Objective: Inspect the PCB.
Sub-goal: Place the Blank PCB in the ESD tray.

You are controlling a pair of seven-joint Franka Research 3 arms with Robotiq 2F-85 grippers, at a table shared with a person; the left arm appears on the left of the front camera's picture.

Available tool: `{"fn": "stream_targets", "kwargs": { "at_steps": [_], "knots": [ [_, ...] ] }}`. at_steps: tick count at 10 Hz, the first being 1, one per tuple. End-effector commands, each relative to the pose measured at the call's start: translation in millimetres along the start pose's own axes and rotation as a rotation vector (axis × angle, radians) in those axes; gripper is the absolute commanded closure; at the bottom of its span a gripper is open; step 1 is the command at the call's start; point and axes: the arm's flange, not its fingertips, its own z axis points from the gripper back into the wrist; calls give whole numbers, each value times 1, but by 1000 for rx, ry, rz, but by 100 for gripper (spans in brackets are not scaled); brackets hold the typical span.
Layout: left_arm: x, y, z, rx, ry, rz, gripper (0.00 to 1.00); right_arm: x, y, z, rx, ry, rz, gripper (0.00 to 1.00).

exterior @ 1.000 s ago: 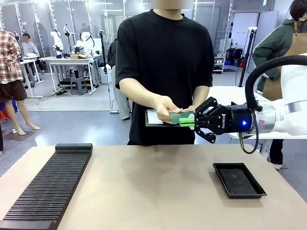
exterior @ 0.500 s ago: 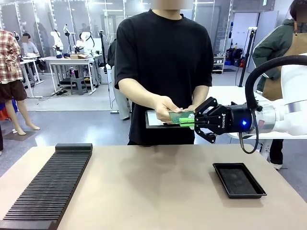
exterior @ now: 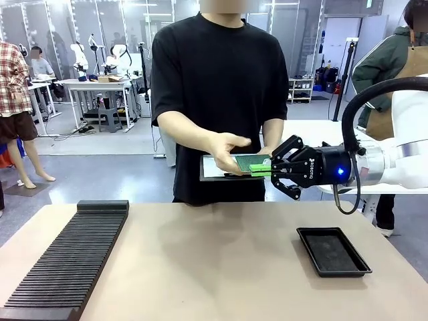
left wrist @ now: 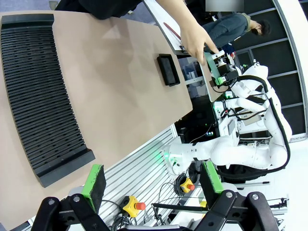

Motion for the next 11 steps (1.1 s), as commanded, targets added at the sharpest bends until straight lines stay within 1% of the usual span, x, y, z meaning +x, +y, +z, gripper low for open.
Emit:
{"fn": "stream_targets", "kwargs": {
  "at_steps": [1,11],
  "knots": [
    [2,-2,0,14,1,2,0,0,4,-1,-3,1,4,100],
    [2,-2,0,14,1,2,0,0,4,-1,-3,1,4,100]
  ]
}}
